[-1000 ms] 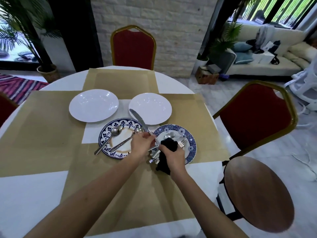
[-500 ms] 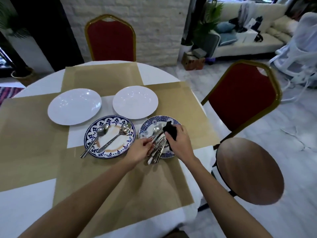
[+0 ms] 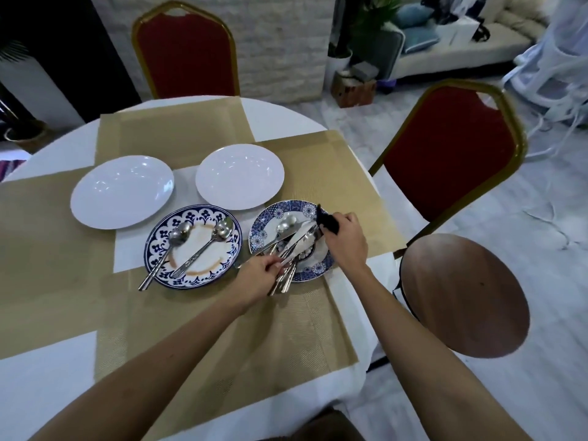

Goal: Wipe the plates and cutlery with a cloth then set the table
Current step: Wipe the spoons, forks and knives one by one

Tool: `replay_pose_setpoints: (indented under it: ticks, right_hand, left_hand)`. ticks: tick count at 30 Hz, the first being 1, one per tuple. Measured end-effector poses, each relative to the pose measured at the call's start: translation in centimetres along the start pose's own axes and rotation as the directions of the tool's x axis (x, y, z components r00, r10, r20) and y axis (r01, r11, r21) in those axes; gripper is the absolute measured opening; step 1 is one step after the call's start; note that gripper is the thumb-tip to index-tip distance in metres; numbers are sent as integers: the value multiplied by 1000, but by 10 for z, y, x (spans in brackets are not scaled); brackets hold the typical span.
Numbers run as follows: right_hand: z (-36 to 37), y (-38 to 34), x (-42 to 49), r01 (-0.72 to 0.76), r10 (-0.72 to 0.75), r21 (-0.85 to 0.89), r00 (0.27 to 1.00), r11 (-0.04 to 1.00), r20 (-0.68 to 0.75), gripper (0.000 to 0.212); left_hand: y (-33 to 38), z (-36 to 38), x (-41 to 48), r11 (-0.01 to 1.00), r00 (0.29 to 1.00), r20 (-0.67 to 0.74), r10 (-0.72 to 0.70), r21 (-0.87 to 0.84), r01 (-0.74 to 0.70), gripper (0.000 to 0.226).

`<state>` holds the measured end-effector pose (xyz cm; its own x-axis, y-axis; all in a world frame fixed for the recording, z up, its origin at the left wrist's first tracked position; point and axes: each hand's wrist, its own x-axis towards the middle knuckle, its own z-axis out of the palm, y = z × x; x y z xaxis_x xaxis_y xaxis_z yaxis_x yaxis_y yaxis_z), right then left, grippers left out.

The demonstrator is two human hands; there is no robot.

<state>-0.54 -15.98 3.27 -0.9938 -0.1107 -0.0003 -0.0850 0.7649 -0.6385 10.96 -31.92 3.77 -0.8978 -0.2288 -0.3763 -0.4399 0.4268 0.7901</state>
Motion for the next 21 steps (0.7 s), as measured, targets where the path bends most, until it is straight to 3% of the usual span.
replay_pose_setpoints:
  ticks: [4,11,17,21]
  right_hand:
    - [0,11,6,-177,184,117,981,977,-54,31]
    - [2,16,-1,-298,351,447,936,843,-38,33]
    - [1,10,-11,-438,467,703,868,561,168,43]
    - [6,3,-14,-478,395,716,869,509,299,31]
  left_hand:
    - [1,6,10,985,997,-68,43,169,-31,30]
    - [4,12,24,950,992,-95,85,308,-52,29]
    - [5,15,25,934,986,-135,94,354,-41,10]
    - [-3,6,22,942,974,-177,142,326,-78,10]
